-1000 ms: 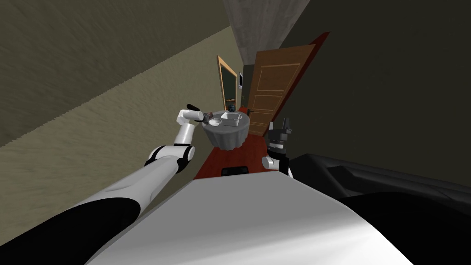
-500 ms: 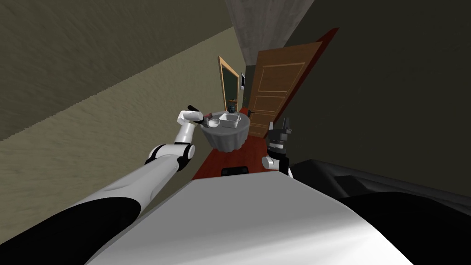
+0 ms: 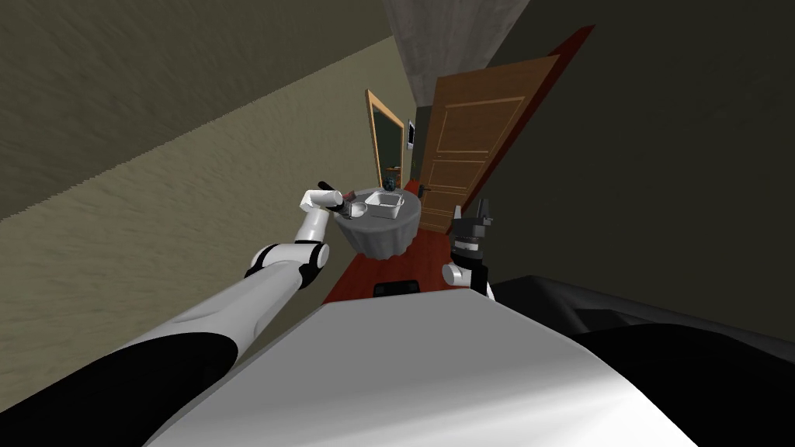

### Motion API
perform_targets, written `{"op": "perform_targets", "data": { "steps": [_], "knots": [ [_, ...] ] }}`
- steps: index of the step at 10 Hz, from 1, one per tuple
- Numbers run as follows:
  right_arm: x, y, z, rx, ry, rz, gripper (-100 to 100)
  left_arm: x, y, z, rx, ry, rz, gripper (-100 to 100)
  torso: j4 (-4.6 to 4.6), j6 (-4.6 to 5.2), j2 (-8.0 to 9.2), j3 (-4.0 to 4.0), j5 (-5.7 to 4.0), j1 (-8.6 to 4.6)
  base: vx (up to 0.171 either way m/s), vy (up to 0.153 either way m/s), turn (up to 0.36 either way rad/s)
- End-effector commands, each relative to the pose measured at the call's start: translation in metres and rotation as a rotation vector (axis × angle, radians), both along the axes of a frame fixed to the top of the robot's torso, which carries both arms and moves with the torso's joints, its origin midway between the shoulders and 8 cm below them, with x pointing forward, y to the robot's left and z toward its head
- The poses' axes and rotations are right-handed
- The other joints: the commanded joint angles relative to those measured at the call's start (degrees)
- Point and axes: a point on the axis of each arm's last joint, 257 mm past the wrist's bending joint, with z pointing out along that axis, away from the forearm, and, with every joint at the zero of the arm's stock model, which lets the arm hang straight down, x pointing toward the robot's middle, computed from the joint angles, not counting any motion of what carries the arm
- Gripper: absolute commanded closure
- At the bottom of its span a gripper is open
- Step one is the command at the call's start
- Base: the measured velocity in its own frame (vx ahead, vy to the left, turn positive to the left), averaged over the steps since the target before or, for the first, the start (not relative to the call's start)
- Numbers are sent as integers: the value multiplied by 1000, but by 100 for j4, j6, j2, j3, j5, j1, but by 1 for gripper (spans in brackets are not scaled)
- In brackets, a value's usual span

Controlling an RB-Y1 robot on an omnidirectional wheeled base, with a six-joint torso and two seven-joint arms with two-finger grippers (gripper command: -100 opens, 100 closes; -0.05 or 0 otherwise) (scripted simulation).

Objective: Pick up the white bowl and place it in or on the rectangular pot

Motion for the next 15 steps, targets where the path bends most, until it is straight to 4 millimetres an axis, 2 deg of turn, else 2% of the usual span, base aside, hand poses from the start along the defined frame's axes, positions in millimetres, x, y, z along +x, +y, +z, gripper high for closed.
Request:
{"op": "perform_targets", "data": {
  "steps": [1,3,4,8,9,10,11,12,15],
  "knots": [
    [0,0,0,0,0,0,0,1,1,-9,0,-5,3,-100,0,0,0,0,0,0,37,6,-19],
    [0,0,0,0,0,0,0,0,1,-8,0,-3,3,-100,-1,-1,-7,-4,3,11,33,11,-8],
    [0,0,0,0,0,0,0,1,1,-8,0,-5,3,100,0,-1,0,0,3,9,0,0,0],
    [0,0,0,0,0,0,0,0,1,-9,1,-3,1,100,7,-4,13,9,2,7,1,0,-3],
    [0,0,0,0,0,0,0,0,1,-9,1,-2,1,0,8,-4,15,12,2,6,0,0,0],
    [0,0,0,0,0,0,0,0,1,-9,1,-2,1,100,9,-4,17,13,2,6,0,0,0],
    [0,0,0,0,0,0,0,0,1,-10,1,-1,1,0,12,-5,18,15,1,6,0,0,0],
    [0,0,0,0,0,0,0,1,22,13,6,-17,57,100,12,-5,20,16,1,5,-63,-50,7],
    [0,0,0,0,0,0,0,-3,57,39,6,-23,152,100,37,-14,88,60,-11,-30,-138,-98,8]
  ]
}}
